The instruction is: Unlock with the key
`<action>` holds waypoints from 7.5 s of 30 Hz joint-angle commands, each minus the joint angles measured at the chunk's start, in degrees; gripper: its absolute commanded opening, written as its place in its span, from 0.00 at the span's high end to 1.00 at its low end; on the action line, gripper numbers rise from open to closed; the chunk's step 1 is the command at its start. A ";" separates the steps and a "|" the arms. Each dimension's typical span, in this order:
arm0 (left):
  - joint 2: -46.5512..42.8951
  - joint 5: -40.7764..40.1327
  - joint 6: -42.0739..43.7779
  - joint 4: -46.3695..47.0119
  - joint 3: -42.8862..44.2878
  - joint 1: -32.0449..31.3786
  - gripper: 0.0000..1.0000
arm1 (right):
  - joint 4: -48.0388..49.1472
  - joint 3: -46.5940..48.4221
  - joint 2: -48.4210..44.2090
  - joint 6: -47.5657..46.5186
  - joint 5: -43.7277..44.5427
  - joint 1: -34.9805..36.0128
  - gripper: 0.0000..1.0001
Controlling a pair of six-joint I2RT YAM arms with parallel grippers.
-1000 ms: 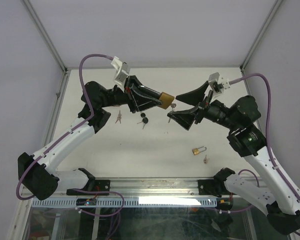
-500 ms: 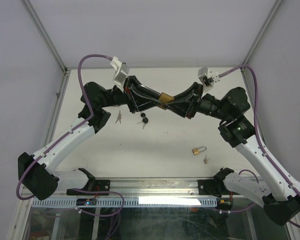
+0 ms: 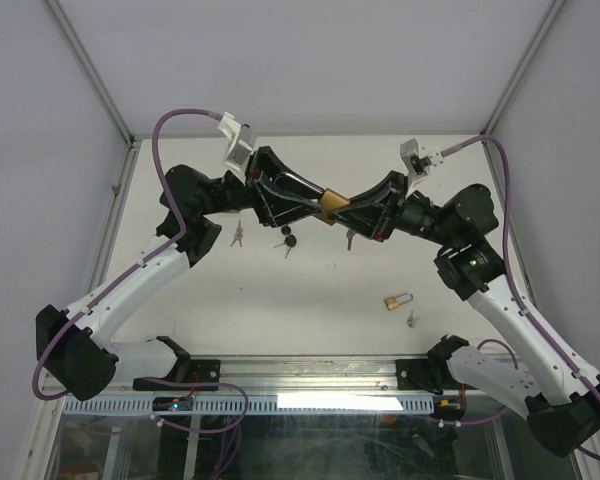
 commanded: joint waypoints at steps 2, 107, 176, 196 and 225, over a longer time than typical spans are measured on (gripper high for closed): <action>-2.29 -0.64 1.97 0.17 0.07 0.54 0.65 | 4.12 0.00 -2.43 6.15 2.95 -1.09 1.00; 25.78 -36.56 23.70 -45.02 -6.80 71.19 0.01 | -46.37 21.44 25.67 1.80 5.46 -14.96 0.00; 49.93 -58.47 34.05 -62.85 31.37 24.79 0.01 | -61.59 23.13 26.82 -8.56 28.81 -11.51 0.00; 51.24 -49.88 34.06 -69.58 29.33 26.76 0.04 | -62.64 25.14 27.65 -8.96 30.22 -11.53 0.00; 41.82 -46.73 36.97 -62.88 21.37 26.72 1.00 | -59.85 25.99 26.69 -9.66 25.19 -11.58 0.00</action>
